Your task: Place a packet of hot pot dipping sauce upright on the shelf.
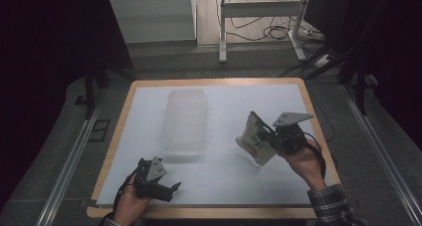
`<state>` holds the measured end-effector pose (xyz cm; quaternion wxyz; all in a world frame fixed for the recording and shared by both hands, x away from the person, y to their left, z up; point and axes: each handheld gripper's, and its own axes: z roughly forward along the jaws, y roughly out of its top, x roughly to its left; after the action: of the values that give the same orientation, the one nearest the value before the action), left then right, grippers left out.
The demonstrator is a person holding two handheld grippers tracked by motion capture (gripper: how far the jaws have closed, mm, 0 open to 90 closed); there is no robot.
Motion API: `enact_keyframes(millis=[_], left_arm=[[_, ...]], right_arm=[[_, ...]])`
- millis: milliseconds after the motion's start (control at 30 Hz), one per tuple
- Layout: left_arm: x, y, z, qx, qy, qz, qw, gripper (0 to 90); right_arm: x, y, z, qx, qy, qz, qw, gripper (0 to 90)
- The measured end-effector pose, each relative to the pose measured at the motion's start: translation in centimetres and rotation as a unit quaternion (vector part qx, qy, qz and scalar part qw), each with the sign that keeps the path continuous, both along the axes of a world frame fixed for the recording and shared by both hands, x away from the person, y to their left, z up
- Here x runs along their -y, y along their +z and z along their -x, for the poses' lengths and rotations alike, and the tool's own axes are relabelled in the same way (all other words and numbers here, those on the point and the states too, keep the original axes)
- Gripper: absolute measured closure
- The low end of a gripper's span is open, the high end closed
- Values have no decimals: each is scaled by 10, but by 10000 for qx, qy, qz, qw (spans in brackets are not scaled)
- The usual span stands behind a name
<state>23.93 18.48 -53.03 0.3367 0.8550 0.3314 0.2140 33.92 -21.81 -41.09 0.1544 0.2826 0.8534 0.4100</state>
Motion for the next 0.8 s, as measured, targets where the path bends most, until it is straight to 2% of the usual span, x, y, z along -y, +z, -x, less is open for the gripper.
enact_keyframes(millis=[400, 800], left_arm=[[0, 0, 0, 6, -9, -22, 10000, 0], [1, 0, 0, -24, -29, -87, 10000, 0]], right_arm=[[-2, 15, -17, 60, 71, -82, 9999, 896], [-20, 21, -38, 1, 280, -62, 9996, 896]])
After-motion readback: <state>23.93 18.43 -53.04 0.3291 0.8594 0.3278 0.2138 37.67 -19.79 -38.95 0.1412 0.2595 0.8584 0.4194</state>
